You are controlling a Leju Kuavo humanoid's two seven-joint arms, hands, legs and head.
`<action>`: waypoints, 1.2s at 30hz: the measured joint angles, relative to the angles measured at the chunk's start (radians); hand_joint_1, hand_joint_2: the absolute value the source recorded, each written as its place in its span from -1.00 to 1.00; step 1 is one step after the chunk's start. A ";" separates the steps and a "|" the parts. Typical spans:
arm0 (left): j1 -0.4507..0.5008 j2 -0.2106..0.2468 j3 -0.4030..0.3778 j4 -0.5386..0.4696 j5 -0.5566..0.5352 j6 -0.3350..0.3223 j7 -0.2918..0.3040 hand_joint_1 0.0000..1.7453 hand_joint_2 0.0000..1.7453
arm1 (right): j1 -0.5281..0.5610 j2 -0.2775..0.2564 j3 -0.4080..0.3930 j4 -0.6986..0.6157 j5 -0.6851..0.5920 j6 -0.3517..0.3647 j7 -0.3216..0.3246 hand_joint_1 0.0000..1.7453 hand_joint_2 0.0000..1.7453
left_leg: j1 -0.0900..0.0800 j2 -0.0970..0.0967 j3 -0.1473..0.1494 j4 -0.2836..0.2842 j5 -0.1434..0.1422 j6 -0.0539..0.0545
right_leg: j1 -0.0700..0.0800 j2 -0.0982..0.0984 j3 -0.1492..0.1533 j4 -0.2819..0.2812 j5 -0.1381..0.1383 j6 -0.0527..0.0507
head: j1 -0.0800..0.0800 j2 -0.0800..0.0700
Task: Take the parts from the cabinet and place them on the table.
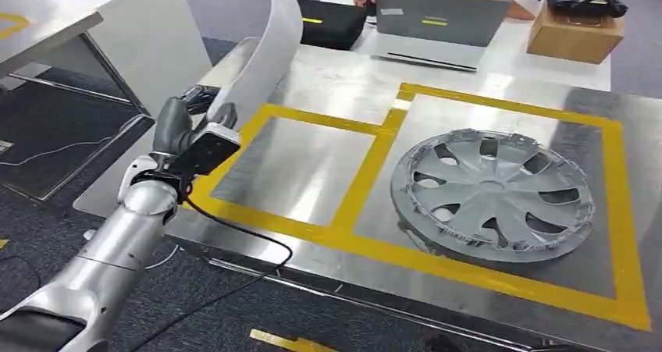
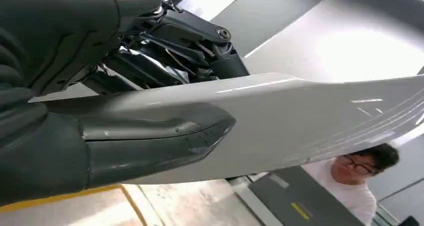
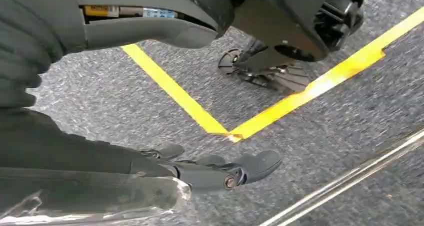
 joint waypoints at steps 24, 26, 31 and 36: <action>0.010 0.003 -0.001 -0.002 0.003 0.004 0.000 1.00 1.00 | 0.002 -0.002 0.004 0.000 -0.008 -0.001 -0.003 -1.00 1.00 | -0.001 0.031 -0.119 0.287 -0.132 -0.012 | 0.000 -0.024 0.015 -0.011 0.001 -0.020 | 0.002 0.000; 0.007 0.003 -0.001 -0.002 0.003 0.005 0.000 1.00 1.00 | 0.002 -0.002 0.006 0.000 -0.010 -0.003 -0.003 -1.00 1.00 | 0.000 0.028 -0.063 0.164 -0.044 -0.007 | 0.000 -0.011 0.016 -0.007 0.001 -0.019 | 0.001 0.000; 0.002 0.003 -0.001 -0.002 0.003 0.007 0.001 1.00 1.00 | 0.002 -0.001 0.008 0.000 -0.011 -0.006 -0.003 -1.00 1.00 | -0.001 -0.001 0.007 0.001 -0.005 0.005 | 0.002 0.006 0.002 -0.002 0.003 0.002 | 0.002 0.000; -0.001 -0.002 0.000 -0.003 0.021 0.011 0.002 1.00 1.00 | 0.001 -0.002 0.015 0.000 -0.014 -0.024 0.004 -1.00 1.00 | 0.003 0.011 0.012 -0.011 0.004 0.032 | -0.003 -0.034 -0.080 0.166 -0.093 0.024 | 0.013 0.000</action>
